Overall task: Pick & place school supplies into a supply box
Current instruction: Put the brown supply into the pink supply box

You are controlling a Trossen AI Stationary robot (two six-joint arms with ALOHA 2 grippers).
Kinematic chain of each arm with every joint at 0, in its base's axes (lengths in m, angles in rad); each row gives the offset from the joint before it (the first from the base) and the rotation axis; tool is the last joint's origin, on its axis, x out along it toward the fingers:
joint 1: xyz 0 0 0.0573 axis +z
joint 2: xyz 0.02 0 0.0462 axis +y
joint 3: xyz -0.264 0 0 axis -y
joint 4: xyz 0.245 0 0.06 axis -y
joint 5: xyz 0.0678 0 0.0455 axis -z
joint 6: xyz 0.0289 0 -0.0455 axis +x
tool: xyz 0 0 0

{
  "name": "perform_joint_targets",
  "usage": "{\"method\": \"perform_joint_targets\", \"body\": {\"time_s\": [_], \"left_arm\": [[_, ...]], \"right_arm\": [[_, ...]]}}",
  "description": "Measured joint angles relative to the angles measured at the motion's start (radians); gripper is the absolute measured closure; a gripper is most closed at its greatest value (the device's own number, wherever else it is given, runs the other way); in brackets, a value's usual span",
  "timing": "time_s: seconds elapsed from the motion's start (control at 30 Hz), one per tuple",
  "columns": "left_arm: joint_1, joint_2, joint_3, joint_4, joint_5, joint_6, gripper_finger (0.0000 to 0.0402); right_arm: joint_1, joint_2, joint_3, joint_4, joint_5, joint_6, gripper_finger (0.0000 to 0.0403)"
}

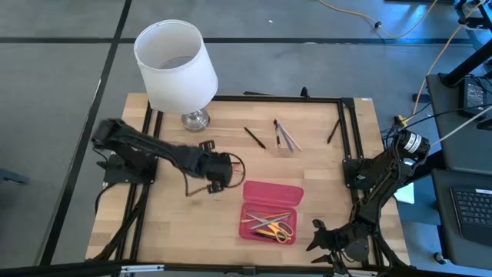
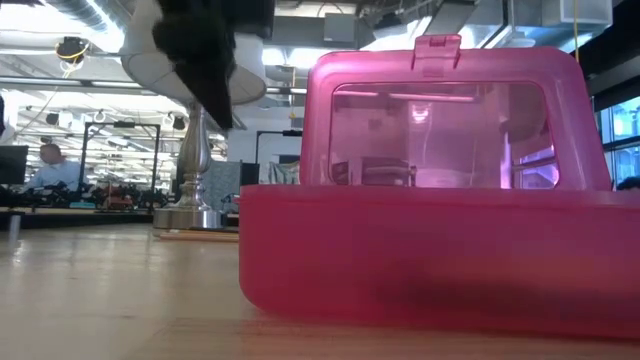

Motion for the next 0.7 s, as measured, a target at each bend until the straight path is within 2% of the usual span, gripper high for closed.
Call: {"method": "perform_joint_targets", "body": {"time_s": [0.1,0.23,0.3,0.5,0.7], "left_arm": [[0.08,-0.088,-0.198,0.282,0.101,0.12,0.0292],[0.163,-0.174,-0.413,0.573,0.249,0.193,0.0302],[0.181,-0.208,-0.508,0.692,0.29,0.212,0.0308],[0.18,-0.249,-0.73,1.014,0.32,0.213,0.0323],[0.154,-0.249,-0.888,1.305,0.322,0.195,0.0336]], "right_arm": [[0.0,0.0,0.0,-0.002,0.0,-0.023,0.0205],[0.0,0.0,0.0,-0.001,0.013,-0.078,0.0205],[0.0,0.0,0.0,-0.003,0.024,-0.083,0.0205],[-0.001,0.0,0.0,-0.007,0.04,-0.158,0.0205],[-0.002,0.0,0.0,-0.009,0.073,-0.292,0.0205]]}}
